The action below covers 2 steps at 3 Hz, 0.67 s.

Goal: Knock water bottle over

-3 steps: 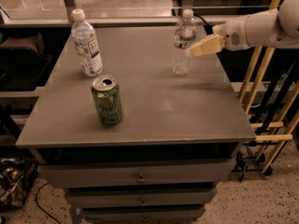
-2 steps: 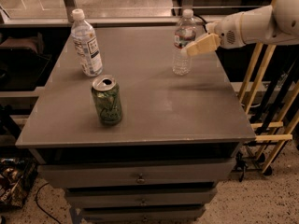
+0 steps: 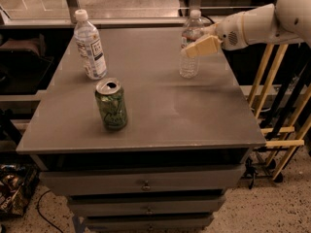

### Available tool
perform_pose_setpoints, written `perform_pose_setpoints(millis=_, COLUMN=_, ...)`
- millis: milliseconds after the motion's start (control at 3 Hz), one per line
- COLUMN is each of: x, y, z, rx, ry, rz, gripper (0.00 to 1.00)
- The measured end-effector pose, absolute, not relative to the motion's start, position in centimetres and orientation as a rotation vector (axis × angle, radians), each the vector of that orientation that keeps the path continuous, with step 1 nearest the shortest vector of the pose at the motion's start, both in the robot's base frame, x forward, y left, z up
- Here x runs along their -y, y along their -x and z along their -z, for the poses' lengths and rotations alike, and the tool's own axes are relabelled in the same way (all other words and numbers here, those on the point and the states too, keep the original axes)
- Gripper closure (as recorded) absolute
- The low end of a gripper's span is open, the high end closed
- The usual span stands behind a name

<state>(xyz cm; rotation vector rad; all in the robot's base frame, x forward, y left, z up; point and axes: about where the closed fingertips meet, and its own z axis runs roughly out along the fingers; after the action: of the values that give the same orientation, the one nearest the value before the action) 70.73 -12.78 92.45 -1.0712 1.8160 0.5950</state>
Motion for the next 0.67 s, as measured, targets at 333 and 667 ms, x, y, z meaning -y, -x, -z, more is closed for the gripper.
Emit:
perform_pose_setpoints(millis=333, x=12.32, y=-70.62, z=-92.18, rx=-1.816, ry=1.067, rz=-0.614, gripper=0.49)
perform_pose_setpoints(millis=667, x=12.00, y=-70.71, z=-92.06, rx=-1.810, ry=1.060, rz=-0.625, gripper=0.72)
